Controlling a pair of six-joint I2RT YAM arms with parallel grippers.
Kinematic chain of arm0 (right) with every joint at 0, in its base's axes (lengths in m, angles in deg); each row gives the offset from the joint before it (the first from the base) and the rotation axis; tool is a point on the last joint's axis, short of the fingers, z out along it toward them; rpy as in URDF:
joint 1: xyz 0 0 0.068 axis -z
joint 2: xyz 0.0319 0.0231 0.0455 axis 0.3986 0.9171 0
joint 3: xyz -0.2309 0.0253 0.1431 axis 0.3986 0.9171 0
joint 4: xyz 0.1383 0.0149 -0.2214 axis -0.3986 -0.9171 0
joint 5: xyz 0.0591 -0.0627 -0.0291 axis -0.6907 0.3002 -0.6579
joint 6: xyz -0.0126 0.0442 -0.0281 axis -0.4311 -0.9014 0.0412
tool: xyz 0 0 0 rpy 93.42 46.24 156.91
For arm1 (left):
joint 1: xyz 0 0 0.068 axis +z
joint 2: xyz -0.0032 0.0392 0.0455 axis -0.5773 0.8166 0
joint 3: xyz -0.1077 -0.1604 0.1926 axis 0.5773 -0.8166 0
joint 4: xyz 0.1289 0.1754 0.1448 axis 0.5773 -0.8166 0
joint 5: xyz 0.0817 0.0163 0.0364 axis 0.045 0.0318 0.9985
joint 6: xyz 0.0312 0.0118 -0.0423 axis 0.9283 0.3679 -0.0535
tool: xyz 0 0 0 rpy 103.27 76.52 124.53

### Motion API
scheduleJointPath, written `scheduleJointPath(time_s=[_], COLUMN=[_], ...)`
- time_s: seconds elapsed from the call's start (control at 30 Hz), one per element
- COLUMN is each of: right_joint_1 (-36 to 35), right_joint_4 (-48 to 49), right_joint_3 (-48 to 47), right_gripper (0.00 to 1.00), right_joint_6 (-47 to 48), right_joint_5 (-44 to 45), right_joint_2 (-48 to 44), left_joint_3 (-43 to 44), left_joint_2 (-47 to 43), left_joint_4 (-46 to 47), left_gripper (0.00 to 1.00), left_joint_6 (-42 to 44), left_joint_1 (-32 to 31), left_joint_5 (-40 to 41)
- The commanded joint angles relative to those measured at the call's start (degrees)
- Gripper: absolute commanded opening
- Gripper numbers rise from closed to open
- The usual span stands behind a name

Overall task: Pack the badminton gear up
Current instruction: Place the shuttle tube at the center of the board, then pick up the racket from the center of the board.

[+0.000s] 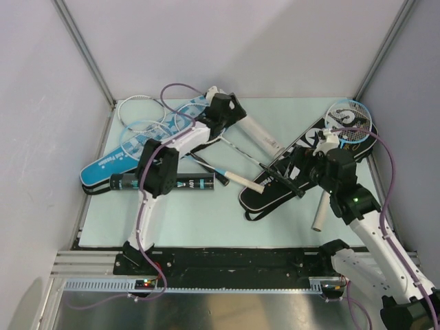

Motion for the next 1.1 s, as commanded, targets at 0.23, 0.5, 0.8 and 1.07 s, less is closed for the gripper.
scheduleJointPath(time_s=[0.23,0.5,0.8,1.07], right_joint_1=[1.0,1.2,-0.2,0.1], right_joint_4=[12.6,15.9,13.0,6.6], right_joint_3=[-1.9,-7.0,-19.7,-23.3], right_gripper=[0.82,0.65,0.6,0.6], right_joint_6=[9.4,19.6,23.2,19.6], right_joint_5=[-0.5,-6.1,-5.5,-1.1], right_joint_2=[14.4,33.5,53.1,56.8], left_joint_3=[-30.3,-52.9,-71.5,-72.6], left_joint_2=[-37.5,-63.5,-81.5,-86.1], left_joint_4=[3.9,-2.7,-4.2,-7.0], left_gripper=[1.0,1.0,0.99,0.93], left_joint_6=[14.9,14.7,14.1,17.5], left_joint_1=[1.8,10.3,26.5,26.9], left_joint_5=[9.1,-1.1,-18.8,-21.4])
